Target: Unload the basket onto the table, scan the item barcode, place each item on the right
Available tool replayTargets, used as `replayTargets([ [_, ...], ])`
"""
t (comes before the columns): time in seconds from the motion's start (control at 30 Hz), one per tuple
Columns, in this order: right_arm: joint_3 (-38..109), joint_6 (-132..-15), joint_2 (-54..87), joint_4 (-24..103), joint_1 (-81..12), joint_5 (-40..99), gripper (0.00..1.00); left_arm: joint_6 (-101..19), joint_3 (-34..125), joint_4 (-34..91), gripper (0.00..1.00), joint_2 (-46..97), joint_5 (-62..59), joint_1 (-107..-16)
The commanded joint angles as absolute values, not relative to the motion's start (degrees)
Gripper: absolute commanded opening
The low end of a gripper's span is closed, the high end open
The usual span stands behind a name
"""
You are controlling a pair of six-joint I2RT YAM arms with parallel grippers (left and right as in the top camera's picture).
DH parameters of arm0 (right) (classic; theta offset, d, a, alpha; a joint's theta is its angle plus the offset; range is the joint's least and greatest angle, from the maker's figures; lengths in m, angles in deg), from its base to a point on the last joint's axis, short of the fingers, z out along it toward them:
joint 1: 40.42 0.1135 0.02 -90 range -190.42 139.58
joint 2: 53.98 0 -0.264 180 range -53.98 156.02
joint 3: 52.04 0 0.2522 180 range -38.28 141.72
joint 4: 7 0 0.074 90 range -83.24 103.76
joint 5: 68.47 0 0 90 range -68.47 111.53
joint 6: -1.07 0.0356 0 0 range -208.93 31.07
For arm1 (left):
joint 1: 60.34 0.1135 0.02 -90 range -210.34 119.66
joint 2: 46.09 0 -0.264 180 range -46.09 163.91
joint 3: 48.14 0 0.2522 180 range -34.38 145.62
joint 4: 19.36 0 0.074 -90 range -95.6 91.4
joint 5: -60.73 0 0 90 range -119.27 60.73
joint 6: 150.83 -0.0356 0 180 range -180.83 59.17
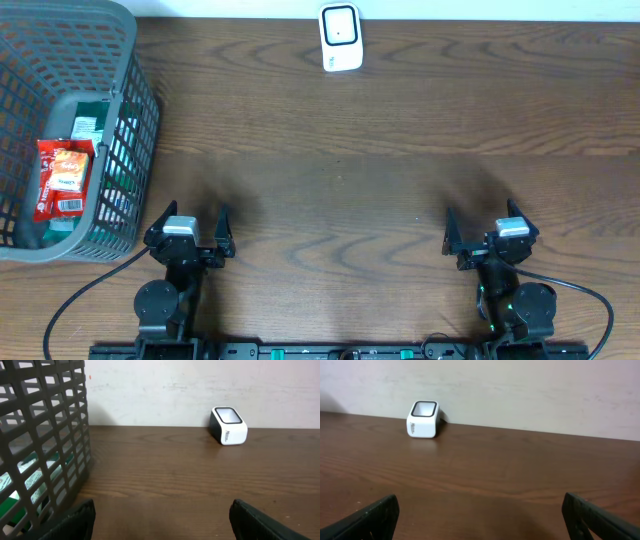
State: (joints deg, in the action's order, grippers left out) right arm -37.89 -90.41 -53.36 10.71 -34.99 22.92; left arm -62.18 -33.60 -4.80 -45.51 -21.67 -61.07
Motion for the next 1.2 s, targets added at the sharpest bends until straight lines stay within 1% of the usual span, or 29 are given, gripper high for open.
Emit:
replayTargets([
  [0.0, -37.96, -89.62, -53.6, 10.93, -34.53, 23.14, 0.99, -62.53, -34.15, -2.42, 0.86, -45.86, -19.27, -60.72],
  [0.73, -37.96, -89.62, -53.6, 10.9, -34.53, 23.14, 0.99, -62.5, -34.15, -2.61, 0.86, -45.86, -19.23, -60.72],
  [0.87, -37.96, -89.62, -53.6, 10.9, -34.53, 23.14, 0.99, -62.46, -34.15, -5.02, 0.86, -45.86, -19.55, -60.72],
  [1.0, -37.96, -89.62, -53.6, 10.9, -34.53, 23.16, 0.99, -57.26, -33.6, -4.84, 0.86, -45.86, -19.16, -60.75],
  [1.1, -37.96, -89.62, -53.6, 10.9, -34.53, 23.16, 0.99, -53.39, -29.56, -1.43, 0.86, -45.86, -19.16, -60.75],
  [1.17, -37.96, -89.62, -53.6, 10.9, -34.53, 23.14, 0.99, -53.02, -24.34, 4.05, 0.86, -45.83, -19.16, -60.75],
])
